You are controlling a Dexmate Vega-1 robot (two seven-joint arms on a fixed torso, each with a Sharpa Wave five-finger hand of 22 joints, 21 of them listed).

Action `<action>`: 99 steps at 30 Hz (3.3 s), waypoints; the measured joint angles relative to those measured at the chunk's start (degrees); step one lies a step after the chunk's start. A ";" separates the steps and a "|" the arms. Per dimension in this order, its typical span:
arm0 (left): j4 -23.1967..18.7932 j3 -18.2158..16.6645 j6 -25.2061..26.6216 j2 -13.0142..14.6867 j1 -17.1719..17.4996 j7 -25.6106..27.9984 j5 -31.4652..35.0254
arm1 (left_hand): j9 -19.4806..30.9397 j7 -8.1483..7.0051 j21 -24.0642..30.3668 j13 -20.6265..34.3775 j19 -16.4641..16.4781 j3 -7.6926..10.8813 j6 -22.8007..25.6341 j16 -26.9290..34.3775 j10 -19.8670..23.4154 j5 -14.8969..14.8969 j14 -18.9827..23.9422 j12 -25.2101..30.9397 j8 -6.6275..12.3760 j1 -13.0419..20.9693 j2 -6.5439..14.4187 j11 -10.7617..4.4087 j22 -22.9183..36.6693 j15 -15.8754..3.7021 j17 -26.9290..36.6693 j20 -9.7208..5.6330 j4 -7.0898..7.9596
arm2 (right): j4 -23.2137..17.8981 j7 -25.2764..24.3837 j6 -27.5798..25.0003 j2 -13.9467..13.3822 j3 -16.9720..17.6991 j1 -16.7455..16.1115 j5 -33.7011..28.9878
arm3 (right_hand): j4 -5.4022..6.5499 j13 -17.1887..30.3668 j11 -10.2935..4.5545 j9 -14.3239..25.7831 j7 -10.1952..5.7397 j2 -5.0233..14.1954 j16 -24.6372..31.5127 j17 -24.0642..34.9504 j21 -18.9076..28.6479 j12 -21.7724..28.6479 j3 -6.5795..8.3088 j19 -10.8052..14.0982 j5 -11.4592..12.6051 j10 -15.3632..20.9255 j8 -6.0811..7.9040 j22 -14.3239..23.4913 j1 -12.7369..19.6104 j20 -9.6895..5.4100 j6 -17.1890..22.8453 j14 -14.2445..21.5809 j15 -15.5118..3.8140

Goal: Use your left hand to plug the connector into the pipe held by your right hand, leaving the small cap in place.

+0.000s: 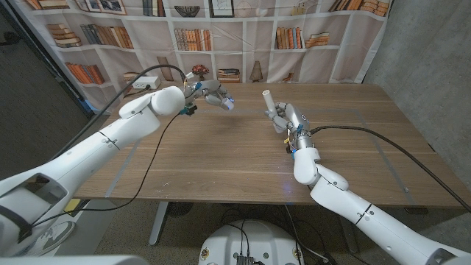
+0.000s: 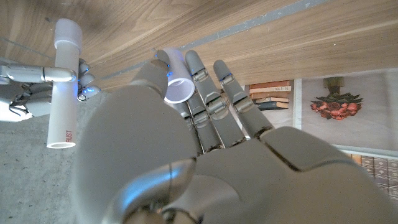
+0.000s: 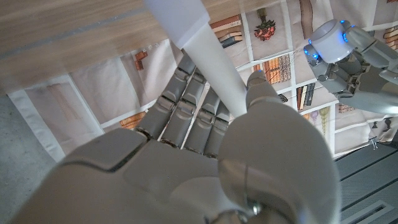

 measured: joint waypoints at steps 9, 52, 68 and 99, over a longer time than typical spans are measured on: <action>-2.79 -3.78 -0.35 0.64 6.06 7.60 -5.69 | 0.03 0.00 0.21 0.13 0.31 0.00 0.00 0.00 0.06 -0.17 0.00 -0.22 0.00 0.00 0.00 -0.05 0.00 0.00 0.00 -0.31 0.00 | -3.42 3.18 -5.84 -2.83 -1.51 1.45 -7.36 | 0.00 0.00 -0.12 0.00 -0.01 0.00 0.00 0.00 0.21 -0.05 0.00 0.00 -0.01 0.13 -0.16 0.00 0.02 0.00 0.01 0.00 0.00; -2.04 -5.00 -7.13 -1.56 2.62 5.89 -19.40 | 0.11 0.00 1.54 0.32 0.72 0.23 0.00 0.00 0.09 -0.45 1.54 -0.85 0.01 0.00 0.00 -0.05 -0.02 0.30 -0.01 -0.31 -0.23 | -8.97 15.36 -21.81 -4.83 -6.18 1.38 -27.73 | 0.02 0.00 -0.29 0.30 -0.11 -0.26 0.00 -0.01 1.52 0.01 -0.02 -0.53 0.00 0.30 0.03 -0.26 0.28 0.10 0.12 0.34 -0.14; -9.67 -2.11 3.68 3.07 -2.68 -0.61 -15.57 | 0.12 0.00 1.98 0.37 0.71 0.73 0.00 0.00 0.31 -0.67 1.85 -0.81 0.66 0.00 0.00 0.10 -0.02 0.62 -0.02 -0.30 -0.72 | -8.41 18.02 -22.62 -2.36 -5.02 1.32 -23.62 | 0.02 0.00 -0.26 0.29 -0.11 -0.15 0.00 -0.14 2.21 0.00 -0.02 -0.52 -0.01 0.27 0.00 -0.26 0.17 0.10 0.12 0.34 -0.13; -9.99 11.88 16.51 -1.05 -25.63 -24.43 -1.07 | 0.29 0.00 2.42 0.37 0.71 1.03 0.00 -0.45 0.40 -0.81 1.73 -1.17 0.68 0.00 0.00 0.04 -0.03 1.16 -0.02 -0.29 -1.02 | -10.04 13.21 -17.03 0.09 -1.32 -0.12 -4.05 | 0.02 0.00 0.15 0.56 -0.12 -0.14 0.00 0.01 3.18 -0.21 -0.02 -0.93 0.22 0.48 0.06 -0.52 0.17 0.11 0.12 0.63 -0.21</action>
